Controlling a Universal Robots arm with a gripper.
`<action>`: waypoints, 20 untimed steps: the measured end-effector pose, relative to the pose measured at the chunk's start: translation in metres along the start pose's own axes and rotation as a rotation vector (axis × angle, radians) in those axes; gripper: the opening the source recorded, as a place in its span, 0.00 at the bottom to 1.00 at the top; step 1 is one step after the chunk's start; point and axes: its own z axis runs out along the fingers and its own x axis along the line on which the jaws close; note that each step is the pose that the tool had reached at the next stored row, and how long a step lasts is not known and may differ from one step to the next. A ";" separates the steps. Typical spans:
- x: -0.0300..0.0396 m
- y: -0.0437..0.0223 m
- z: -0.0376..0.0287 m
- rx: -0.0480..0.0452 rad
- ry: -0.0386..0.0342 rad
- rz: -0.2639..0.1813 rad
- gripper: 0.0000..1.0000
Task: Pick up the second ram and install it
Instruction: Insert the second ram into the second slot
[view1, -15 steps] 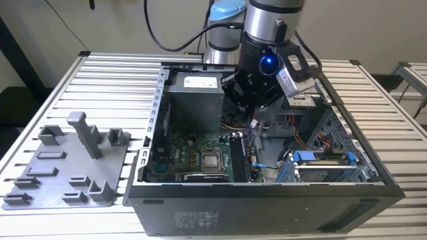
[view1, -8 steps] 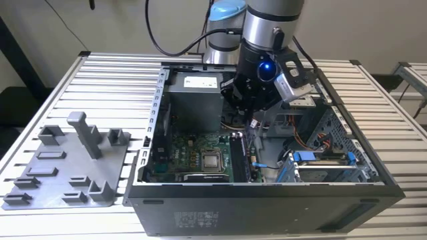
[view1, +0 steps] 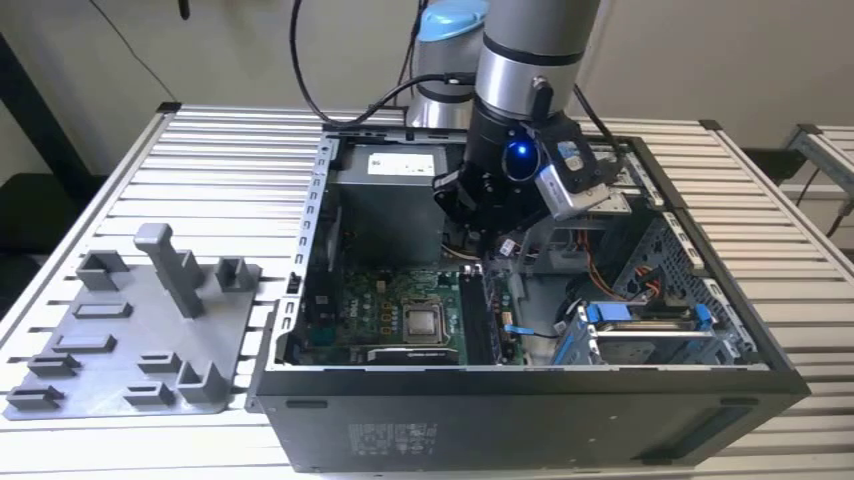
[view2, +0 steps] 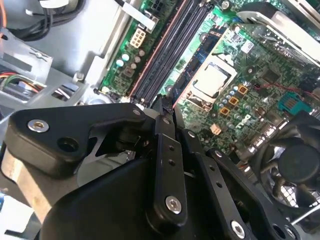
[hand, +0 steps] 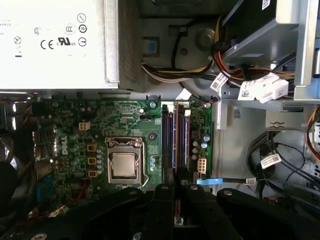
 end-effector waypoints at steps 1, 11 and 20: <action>0.0015 0.0000 0.0018 -0.0001 0.0000 0.000 0.14; 0.0068 0.0000 0.0201 -0.0001 0.0000 0.000 0.14; 0.0070 -0.0027 0.0332 -0.0006 0.0007 0.002 0.14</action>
